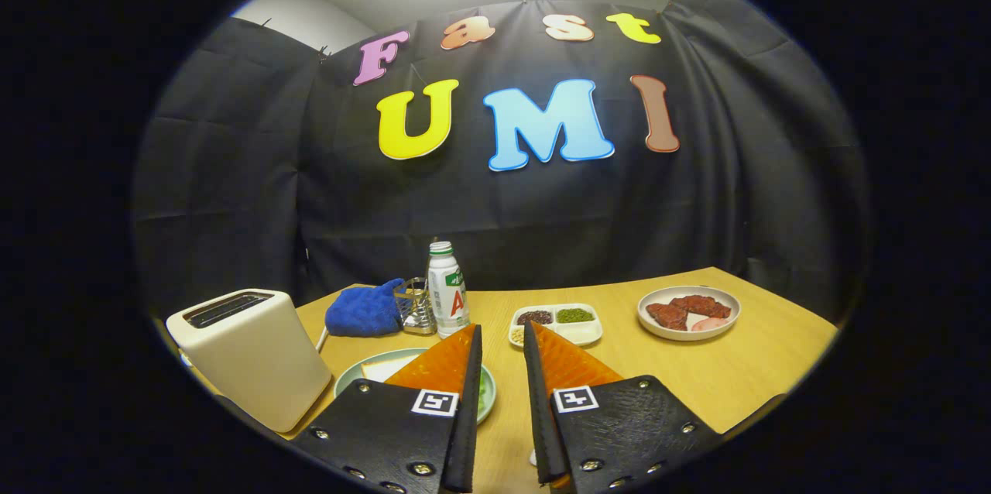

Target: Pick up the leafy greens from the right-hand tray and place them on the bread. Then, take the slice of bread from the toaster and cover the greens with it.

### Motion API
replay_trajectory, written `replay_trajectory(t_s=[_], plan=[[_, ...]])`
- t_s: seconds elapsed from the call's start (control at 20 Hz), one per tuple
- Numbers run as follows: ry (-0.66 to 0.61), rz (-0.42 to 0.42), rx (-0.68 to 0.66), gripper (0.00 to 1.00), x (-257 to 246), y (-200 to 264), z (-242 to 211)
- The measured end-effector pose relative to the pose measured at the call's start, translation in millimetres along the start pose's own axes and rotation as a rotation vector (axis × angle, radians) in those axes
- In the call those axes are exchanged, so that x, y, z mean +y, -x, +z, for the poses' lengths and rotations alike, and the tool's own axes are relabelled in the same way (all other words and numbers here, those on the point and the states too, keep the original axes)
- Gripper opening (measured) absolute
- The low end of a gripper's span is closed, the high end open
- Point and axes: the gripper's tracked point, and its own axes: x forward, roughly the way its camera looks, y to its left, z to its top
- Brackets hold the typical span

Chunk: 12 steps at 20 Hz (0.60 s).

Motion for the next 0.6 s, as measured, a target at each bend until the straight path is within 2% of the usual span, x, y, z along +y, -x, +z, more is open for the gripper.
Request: replay_trajectory(t_s=[0.15,0.25,0.35,0.5,0.6], plan=[[0.041,-0.015,-0.019,0.31,-27,20,6],[0.021,-0.004,-0.029,0.31,-42,31,12],[-0.008,0.046,-0.028,0.31,-50,40,14],[0.018,0.029,-0.046,0.31,-93,55,26],[-0.029,0.055,-0.066,0.31,-117,66,35]])
